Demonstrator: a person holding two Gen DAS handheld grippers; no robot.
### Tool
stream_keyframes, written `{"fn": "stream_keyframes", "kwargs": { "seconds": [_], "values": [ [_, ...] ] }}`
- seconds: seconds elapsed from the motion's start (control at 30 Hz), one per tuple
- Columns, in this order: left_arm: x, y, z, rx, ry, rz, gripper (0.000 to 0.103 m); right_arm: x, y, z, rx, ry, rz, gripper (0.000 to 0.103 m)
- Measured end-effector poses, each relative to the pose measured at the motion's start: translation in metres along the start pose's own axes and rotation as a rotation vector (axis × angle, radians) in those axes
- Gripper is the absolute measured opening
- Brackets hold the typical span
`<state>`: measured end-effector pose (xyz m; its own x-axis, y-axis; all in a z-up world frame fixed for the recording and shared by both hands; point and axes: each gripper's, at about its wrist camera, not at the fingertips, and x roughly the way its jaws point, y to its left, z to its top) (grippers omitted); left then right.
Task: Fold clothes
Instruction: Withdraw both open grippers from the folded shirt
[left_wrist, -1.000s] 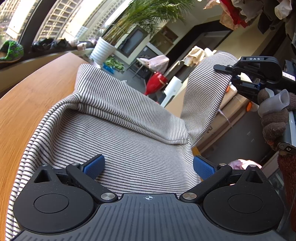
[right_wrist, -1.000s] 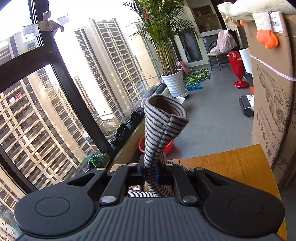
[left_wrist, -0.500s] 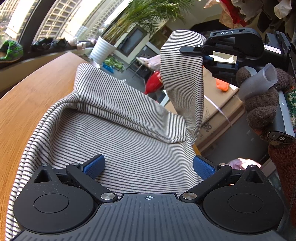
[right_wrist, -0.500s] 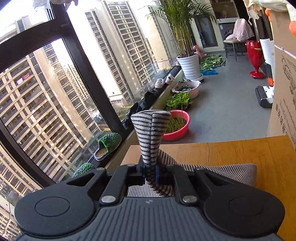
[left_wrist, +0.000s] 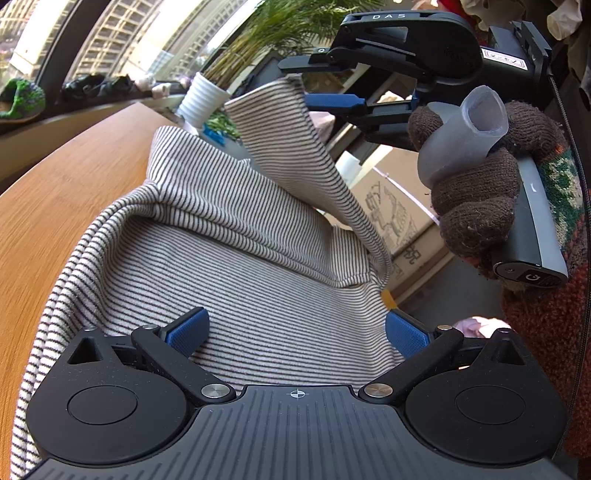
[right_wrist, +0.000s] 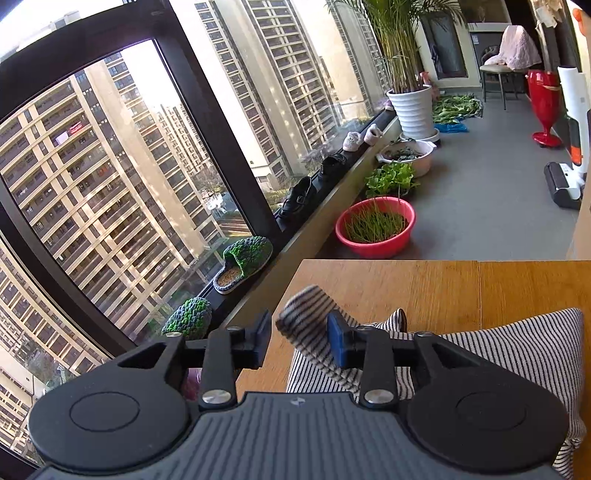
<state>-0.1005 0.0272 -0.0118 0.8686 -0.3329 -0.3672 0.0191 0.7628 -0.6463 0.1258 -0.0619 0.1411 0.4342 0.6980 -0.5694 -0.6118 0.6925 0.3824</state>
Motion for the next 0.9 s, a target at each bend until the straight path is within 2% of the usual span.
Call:
{"fn": "stream_keyframes", "kwargs": {
  "seconds": [0.07,0.13,0.27,0.37,0.43,0.53,0.7,0.8,0.83,0.9],
  "values": [
    [0.000,0.001,0.000,-0.002,0.000,-0.004,0.103,-0.007,-0.001,-0.001,-0.004,-0.017,0.017,0.039],
    [0.000,0.001,0.000,-0.003,0.000,-0.007,0.103,-0.017,-0.007,-0.004,-0.010,-0.043,0.025,0.053],
    [-0.001,0.002,-0.001,-0.006,0.001,-0.014,0.103,-0.042,-0.030,-0.018,-0.025,-0.094,-0.019,0.062],
    [-0.001,0.003,0.000,-0.008,0.007,-0.023,0.103,-0.065,-0.065,-0.049,0.020,-0.119,-0.065,0.074],
    [0.000,0.004,0.001,-0.006,0.018,-0.024,0.103,-0.074,-0.089,-0.075,0.067,-0.119,-0.076,0.088],
    [0.007,-0.004,0.003,0.042,0.073,0.003,0.103,-0.083,-0.119,-0.115,0.114,-0.111,-0.098,0.099],
    [0.016,-0.019,0.007,0.136,0.145,0.059,0.103,-0.080,-0.140,-0.159,0.156,-0.098,0.002,0.103],
    [0.015,-0.019,0.024,0.069,0.155,0.070,0.102,-0.077,-0.143,-0.170,0.175,-0.130,0.021,0.103],
    [0.015,-0.019,0.031,0.052,0.143,0.074,0.099,-0.077,-0.145,-0.172,0.188,-0.136,0.029,0.103],
    [0.019,-0.026,0.053,0.087,0.086,0.167,0.081,-0.078,-0.150,-0.175,0.220,-0.150,0.050,0.103]
  ]
}}
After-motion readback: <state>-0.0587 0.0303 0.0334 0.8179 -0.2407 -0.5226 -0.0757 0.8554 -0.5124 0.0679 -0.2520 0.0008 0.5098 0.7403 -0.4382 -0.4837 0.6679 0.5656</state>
